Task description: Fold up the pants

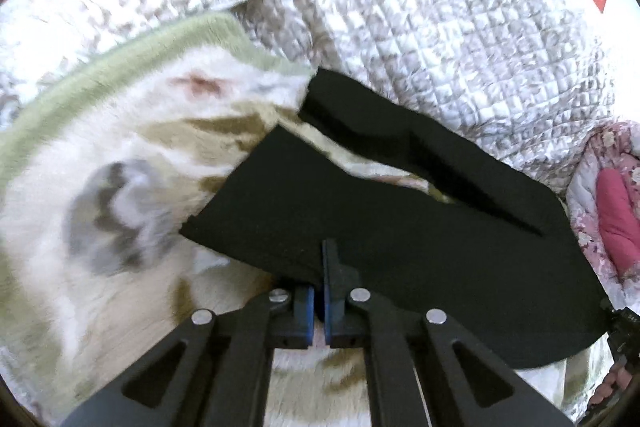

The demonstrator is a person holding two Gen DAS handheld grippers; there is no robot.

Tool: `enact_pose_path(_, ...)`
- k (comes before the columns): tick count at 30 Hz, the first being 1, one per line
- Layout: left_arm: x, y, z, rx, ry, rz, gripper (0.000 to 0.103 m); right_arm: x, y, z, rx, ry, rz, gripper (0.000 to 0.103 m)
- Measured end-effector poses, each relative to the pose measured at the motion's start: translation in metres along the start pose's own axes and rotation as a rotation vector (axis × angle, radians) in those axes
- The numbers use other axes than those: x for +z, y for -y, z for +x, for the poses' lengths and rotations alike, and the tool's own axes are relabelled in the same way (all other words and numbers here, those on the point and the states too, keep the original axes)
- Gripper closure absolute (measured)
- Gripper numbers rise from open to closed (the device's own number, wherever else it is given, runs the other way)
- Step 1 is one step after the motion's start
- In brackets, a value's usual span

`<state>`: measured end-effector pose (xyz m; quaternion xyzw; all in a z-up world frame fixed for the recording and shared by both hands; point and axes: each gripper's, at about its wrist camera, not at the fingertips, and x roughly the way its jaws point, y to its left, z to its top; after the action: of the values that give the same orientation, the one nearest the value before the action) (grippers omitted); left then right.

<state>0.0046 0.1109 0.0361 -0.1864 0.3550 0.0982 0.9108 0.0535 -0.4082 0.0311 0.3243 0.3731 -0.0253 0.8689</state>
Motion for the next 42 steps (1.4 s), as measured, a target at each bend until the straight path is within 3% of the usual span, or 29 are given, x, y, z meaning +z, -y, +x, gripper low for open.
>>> enact_pose_path(7, -0.035, -0.024, -0.057, -0.028, -0.002, -0.023, 0.099, -0.033, 0.024, -0.046, -0.021, -0.08, 0.024, 0.099)
enact_pose_path(12, -0.068, -0.036, -0.044, 0.0, -0.103, -0.043, 0.099, -0.058, 0.044, -0.042, -0.052, -0.14, 0.058, 0.098)
enact_pose_path(17, -0.062, -0.031, -0.057, -0.027, -0.04, -0.025, 0.099, -0.058, 0.04, -0.044, -0.048, -0.139, 0.034, 0.097)
enact_pose_path(22, -0.066, -0.03, -0.052, 0.004, -0.054, -0.017, 0.099, -0.06, 0.044, -0.047, -0.032, -0.135, 0.052, 0.091)
enact_pose_path(26, -0.062, -0.021, -0.064, 0.007, -0.001, 0.027, 0.099, -0.058, 0.048, -0.051, -0.025, -0.136, 0.092, 0.083)
enact_pose_path(31, -0.065, -0.042, -0.039, 0.006, -0.134, -0.07, 0.094, -0.056, 0.052, -0.055, -0.011, -0.142, 0.142, 0.083)
enact_pose_path(33, -0.067, -0.049, -0.037, 0.005, -0.146, -0.103, 0.094, -0.056, 0.054, -0.057, -0.007, -0.135, 0.153, 0.083)
enact_pose_path(35, -0.067, -0.05, -0.039, 0.015, -0.13, -0.103, 0.095, -0.057, 0.055, -0.057, -0.002, -0.13, 0.158, 0.084)
enact_pose_path(37, -0.066, -0.047, -0.044, 0.039, -0.099, -0.084, 0.098, -0.057, 0.056, -0.059, -0.022, -0.108, 0.152, 0.1)
enact_pose_path(42, -0.064, -0.036, -0.072, 0.071, 0.004, -0.025, 0.099, -0.055, 0.052, -0.075, -0.062, -0.045, 0.127, 0.101)
